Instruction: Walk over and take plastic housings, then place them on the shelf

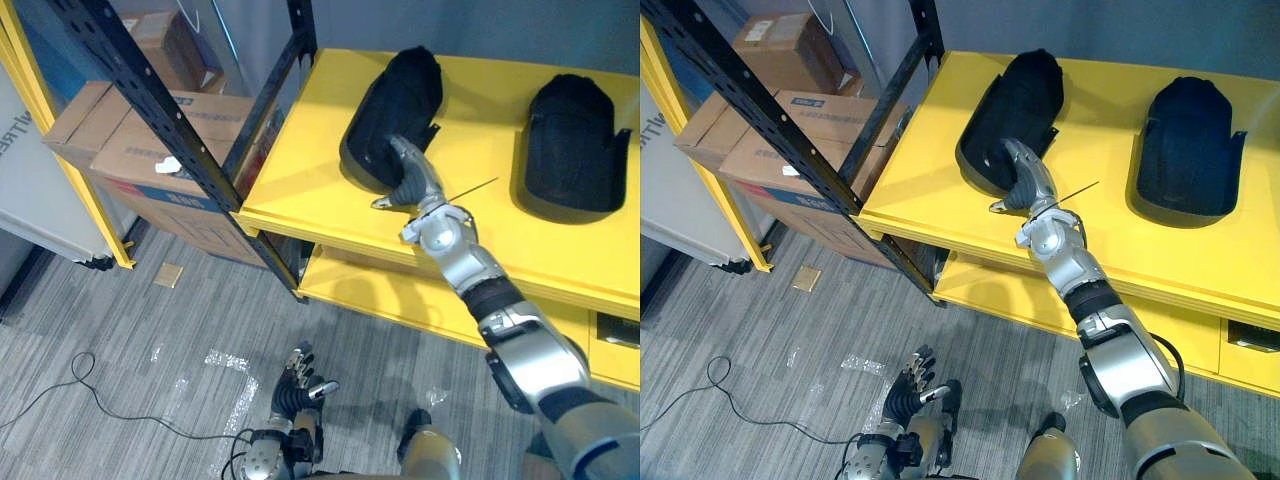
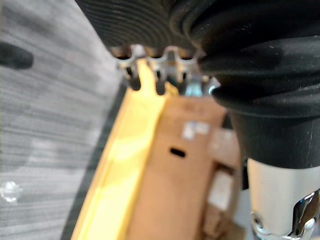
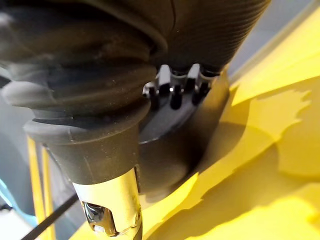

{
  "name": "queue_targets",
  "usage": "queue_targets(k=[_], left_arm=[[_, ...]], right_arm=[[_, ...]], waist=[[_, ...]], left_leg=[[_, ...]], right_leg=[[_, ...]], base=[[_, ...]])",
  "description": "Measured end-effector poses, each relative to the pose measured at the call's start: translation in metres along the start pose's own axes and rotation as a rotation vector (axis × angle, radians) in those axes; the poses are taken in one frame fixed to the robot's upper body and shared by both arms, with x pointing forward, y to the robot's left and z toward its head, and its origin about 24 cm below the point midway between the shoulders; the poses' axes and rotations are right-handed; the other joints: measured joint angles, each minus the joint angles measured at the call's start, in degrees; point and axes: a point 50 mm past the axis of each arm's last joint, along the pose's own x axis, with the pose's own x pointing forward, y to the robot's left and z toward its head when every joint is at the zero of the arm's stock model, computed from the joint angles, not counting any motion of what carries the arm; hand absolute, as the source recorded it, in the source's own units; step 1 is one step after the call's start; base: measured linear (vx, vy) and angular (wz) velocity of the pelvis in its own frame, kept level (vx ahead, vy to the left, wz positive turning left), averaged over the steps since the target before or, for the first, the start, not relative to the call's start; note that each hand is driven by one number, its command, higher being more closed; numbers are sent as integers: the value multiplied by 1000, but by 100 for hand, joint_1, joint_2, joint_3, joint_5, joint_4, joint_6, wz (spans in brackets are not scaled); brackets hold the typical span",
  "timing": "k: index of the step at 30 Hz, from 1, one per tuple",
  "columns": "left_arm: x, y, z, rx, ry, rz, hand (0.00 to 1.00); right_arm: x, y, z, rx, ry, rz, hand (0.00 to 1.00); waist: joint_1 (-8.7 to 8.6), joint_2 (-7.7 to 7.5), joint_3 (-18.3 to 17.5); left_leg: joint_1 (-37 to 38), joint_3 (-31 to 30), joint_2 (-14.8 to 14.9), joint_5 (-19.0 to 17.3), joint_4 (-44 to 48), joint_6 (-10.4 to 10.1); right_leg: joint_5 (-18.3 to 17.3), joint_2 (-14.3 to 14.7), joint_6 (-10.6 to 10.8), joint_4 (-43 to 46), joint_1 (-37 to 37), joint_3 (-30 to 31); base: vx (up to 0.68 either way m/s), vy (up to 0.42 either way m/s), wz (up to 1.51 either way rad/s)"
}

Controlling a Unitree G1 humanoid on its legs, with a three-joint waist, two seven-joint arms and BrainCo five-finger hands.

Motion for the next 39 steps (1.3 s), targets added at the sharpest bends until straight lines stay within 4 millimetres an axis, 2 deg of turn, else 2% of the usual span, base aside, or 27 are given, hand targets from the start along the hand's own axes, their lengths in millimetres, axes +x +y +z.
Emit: queue_targets(k=[6,12,18,24,30,33,36,37,39], left_arm=[[0,0,0,1,0,3,0],[0,1,0,5,2,3,0],[0,1,-1,7,5,3,0],[-1,3,-3,19,27,6,0],[-2,5,-4,24,31,9,0],[-2,5,-4,25,31,10,0],[-2,6,-4,27,33,13,0],[-2,6,-4,28,35,12,0],[-2,6,-4,28,36,9,0]], right_arm=[[0,1,13,7,-54,-21,0],[-2,4,17,-19,-75,-25,0],[-1,-2,25,-59,-105,-46,0],[0,-16,18,-170,-112,-75,0],[1,-27,14,-209,-114,-94,0],[2,-37,28,-198,-201,-145,0],[-1,-44,54,-119,-372,-173,0],[-4,-43,67,-69,-450,-118,0],[-6,-39,77,-52,-503,-40,0]], waist=[[-8,0,0],[-7,-2,0],[-7,-7,-2],[-8,-29,-13],[-10,-72,-35],[-16,-129,-64],[-12,-171,-84],[-15,-174,-85],[-15,-177,-87]], left_leg=[[0,28,4,1,-3,-1],[4,59,29,1,12,-2],[20,99,85,1,13,-3],[30,162,102,2,9,-4],[115,187,140,6,-12,-9],[115,187,164,38,-87,-34],[109,185,185,44,-88,-41],[111,186,187,45,-85,-42],[111,185,188,46,-84,-43]], right_leg=[[10,12,9,-20,18,3],[19,43,3,-44,26,20],[29,101,-6,-81,25,40],[105,143,-10,-131,30,110],[188,210,-5,-277,152,129],[202,242,-4,-298,126,126],[207,266,-7,-305,122,125],[207,267,-7,-303,122,126],[206,267,-7,-299,122,126]], base=[[25,0,-1],[0,0,0],[-1,-1,-2],[7,3,-4],[2,3,-3],[0,0,0],[0,0,0],[0,0,0],[0,0,0]])
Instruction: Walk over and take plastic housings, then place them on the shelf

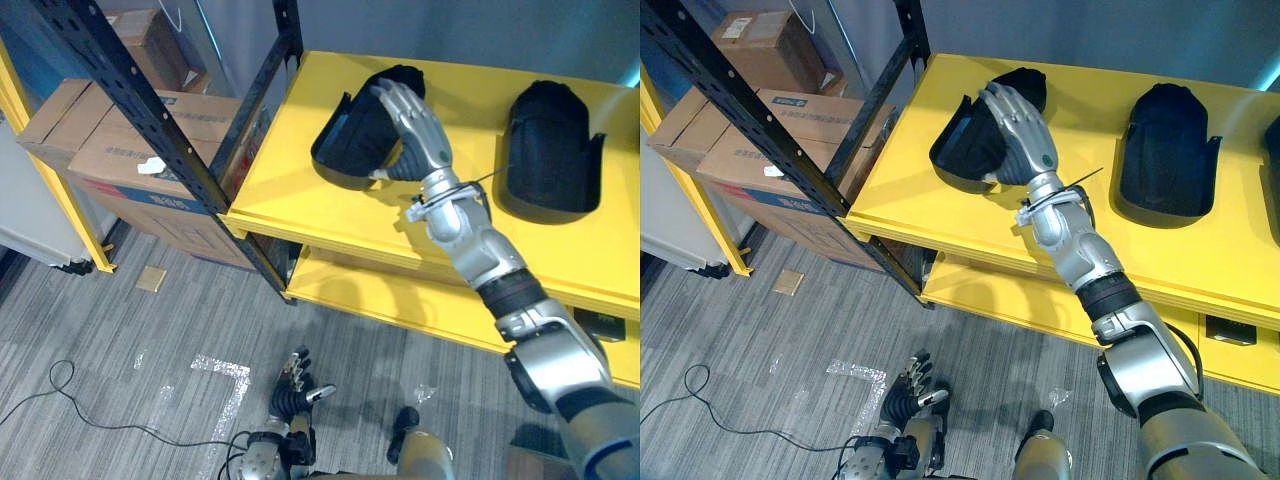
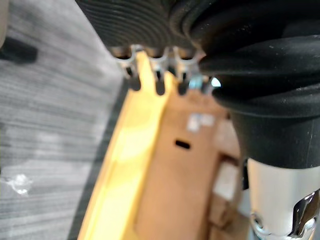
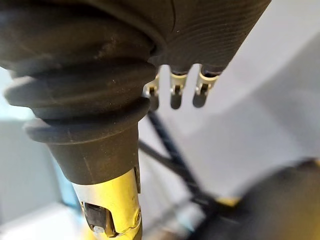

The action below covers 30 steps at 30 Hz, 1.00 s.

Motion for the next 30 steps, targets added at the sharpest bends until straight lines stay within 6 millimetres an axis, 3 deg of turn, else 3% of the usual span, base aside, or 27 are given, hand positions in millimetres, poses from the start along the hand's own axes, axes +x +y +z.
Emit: queue_targets(k=[3,7,11,14,19,30], left_arm=[[0,0,0,2,2,-2,0],[0,2,-2,6,8,1,0],[-1,8,-8,49,37,10,0],[-2,12,-9,66,52,10,0],[-2,13,-10,82,71,5,0],[-2,13,-17,134,138,16,0]], right_arm=[[-2,23,13,30,-51,200,0],[-6,44,16,86,-17,391,0],[-11,53,9,200,74,504,0],[-17,58,-4,192,150,545,0],[-16,52,-27,140,260,530,0],[-10,31,-48,56,312,556,0]], waist=[[1,-49,-26],[12,-153,-81],[10,-270,-146],[14,-304,-165],[18,-302,-164],[21,-242,-146]], left_leg=[[0,-2,0,0,1,0],[-2,-10,-1,0,0,0],[0,-16,-1,0,1,-1],[2,-27,-1,9,1,-1],[-5,-37,6,23,1,-3],[-137,-64,-8,33,14,0]], right_leg=[[-4,0,-4,4,0,-2],[-5,-2,-5,6,1,-8],[-5,-2,-6,13,5,-15],[-5,-3,-6,16,15,-33],[-4,-1,-6,21,14,-76],[-11,-13,-15,33,-105,-97]], base=[[0,0,0],[0,0,0],[0,0,0],[0,0,0],[0,0,0],[10,-1,1]])
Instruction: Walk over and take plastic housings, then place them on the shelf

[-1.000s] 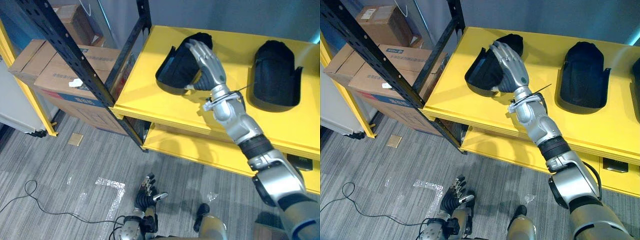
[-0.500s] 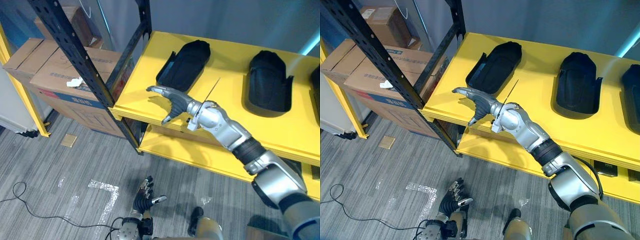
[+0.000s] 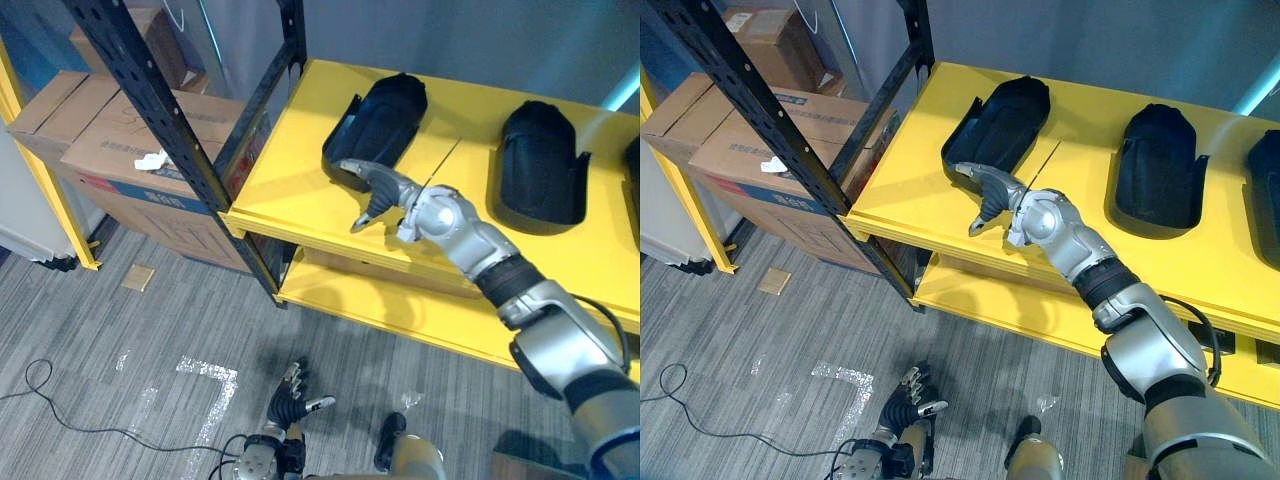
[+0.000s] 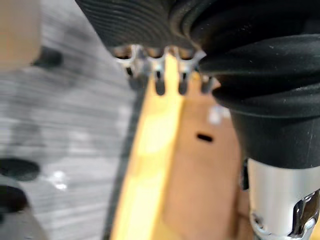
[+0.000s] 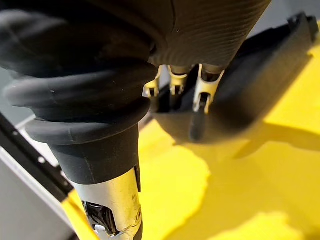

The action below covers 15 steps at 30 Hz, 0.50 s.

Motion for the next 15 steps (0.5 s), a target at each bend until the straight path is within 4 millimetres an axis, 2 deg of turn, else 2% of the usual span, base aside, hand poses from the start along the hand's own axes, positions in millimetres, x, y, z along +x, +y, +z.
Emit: queue_targets(k=[5,8,15], left_arm=[[1,22,-14,-7,63,113,0],[1,38,-17,-16,76,177,0],[-2,46,-26,-24,109,184,0]], right_arm=[[-5,-18,-8,-59,40,19,0],[-8,-23,-13,-93,67,37,0],[-15,-29,-24,-148,129,51,0]], waist=[[12,153,82],[32,172,92],[40,173,93]], left_leg=[[39,28,-9,-1,2,0],[43,46,-6,-1,4,0],[49,52,0,0,6,-2]], right_leg=[[-33,-20,-29,78,-11,51],[-105,-36,-64,233,-96,102],[-117,-37,-68,267,-113,117]], base=[[3,2,-2],[-8,-5,-3],[-1,-1,-1]])
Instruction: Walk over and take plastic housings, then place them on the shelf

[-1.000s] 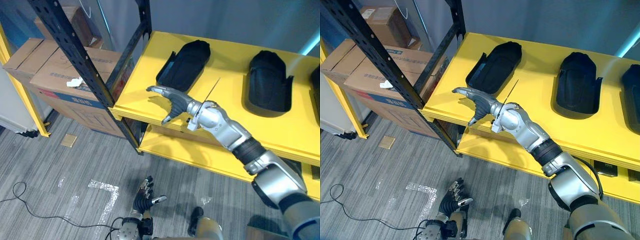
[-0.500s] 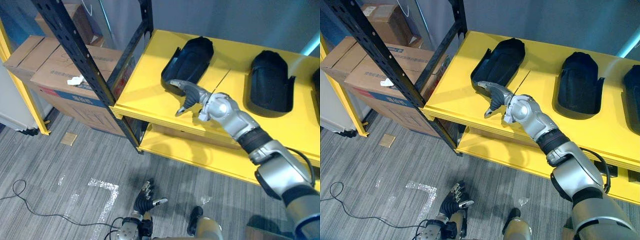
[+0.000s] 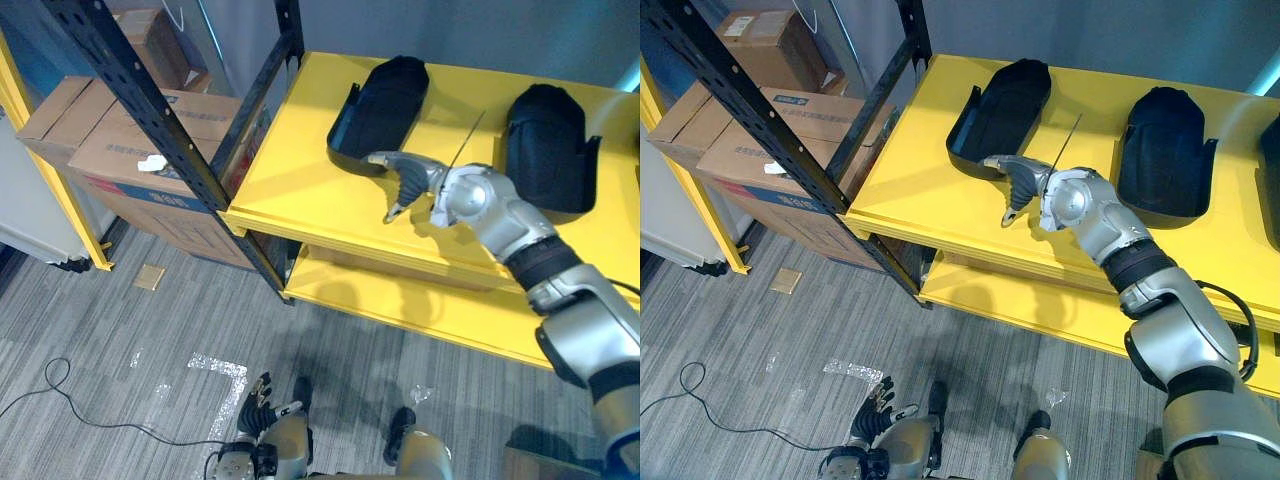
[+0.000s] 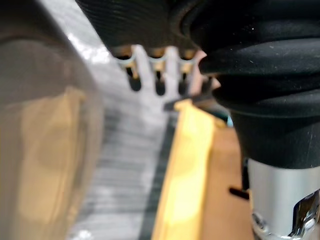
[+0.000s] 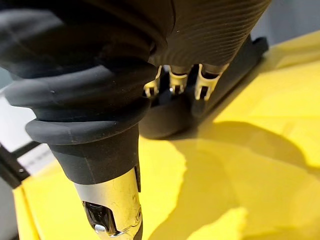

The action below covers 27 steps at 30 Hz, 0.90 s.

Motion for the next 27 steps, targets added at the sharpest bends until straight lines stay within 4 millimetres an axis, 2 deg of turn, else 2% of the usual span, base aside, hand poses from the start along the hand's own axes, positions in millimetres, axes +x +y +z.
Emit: queue_targets(k=[4,7,10,12,15,21,27], left_arm=[[0,3,1,-16,-7,4,0],[1,1,1,-20,-6,-8,0],[1,-1,1,-26,-5,-9,0],[1,-1,0,-28,-4,-9,0],[1,-1,-1,-28,4,-5,0],[1,2,-5,-28,20,4,0],[0,2,-5,-30,2,6,0]], right_arm=[[-3,-4,-3,-6,7,24,0],[-8,-13,3,0,-34,5,0],[-13,-34,19,24,-128,-110,0],[-20,-55,37,27,-236,-249,0],[-24,-68,53,4,-305,-335,0],[-12,-58,63,50,-297,-316,0],[7,-32,51,60,-185,-220,0]], waist=[[45,0,0],[76,-1,0],[77,-1,0],[82,-1,0],[95,-2,0],[108,-2,0],[159,-3,1]], left_leg=[[1,3,3,0,-4,0],[1,6,8,0,-6,0],[3,6,22,0,-8,0],[8,6,44,0,-10,-1],[24,3,59,-1,-10,-1],[43,-18,51,-1,-8,-1],[-16,-192,-9,9,-2,-2]], right_leg=[[1,6,0,-11,0,2],[2,15,1,-26,3,3],[4,33,1,-48,12,3],[8,60,3,-73,24,5],[8,78,3,-80,43,4],[3,61,2,-73,75,-22],[-73,-34,27,-12,102,-197]], base=[[0,0,0],[0,0,0],[0,0,0],[0,0,0],[0,0,0],[0,1,2],[1,13,16]])
